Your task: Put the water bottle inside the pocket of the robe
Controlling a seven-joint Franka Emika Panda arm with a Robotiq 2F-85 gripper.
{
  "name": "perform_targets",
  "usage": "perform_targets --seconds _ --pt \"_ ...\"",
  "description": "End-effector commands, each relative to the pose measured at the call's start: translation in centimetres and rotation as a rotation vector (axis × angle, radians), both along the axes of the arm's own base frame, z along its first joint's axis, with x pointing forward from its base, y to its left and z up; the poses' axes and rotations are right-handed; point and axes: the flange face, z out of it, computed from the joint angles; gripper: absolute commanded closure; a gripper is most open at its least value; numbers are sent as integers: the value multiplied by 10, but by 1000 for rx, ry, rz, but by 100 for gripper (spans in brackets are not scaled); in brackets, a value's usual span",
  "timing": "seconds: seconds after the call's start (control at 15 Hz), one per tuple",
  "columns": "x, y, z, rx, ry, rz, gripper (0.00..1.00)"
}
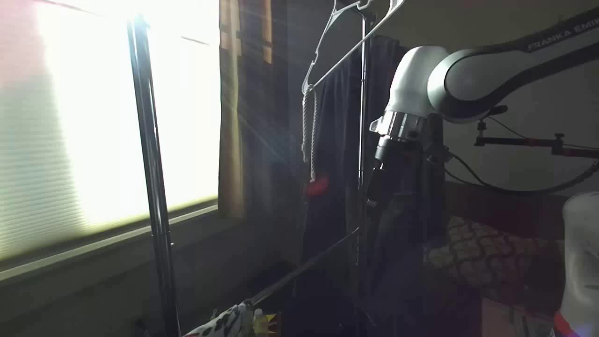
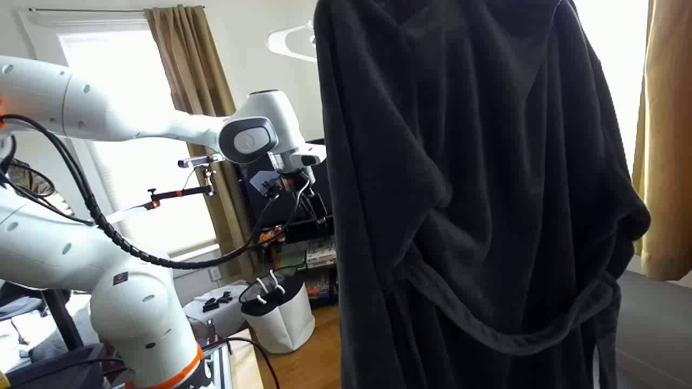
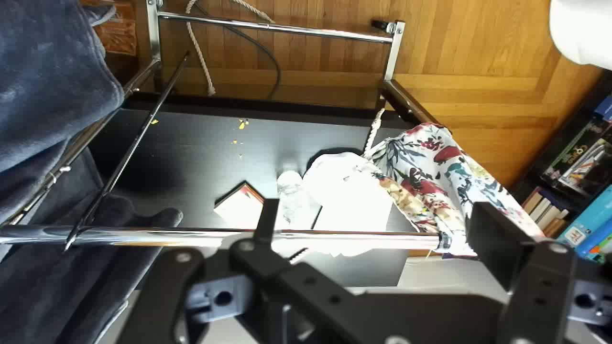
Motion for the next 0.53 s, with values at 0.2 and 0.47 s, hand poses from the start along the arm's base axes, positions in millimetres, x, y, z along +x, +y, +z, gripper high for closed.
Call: perform_targets --seconds 0.2,0.47 --pt "40 15 2 2 -57 -17 0" --pt "106 30 -1 -19 -106 -46 0"
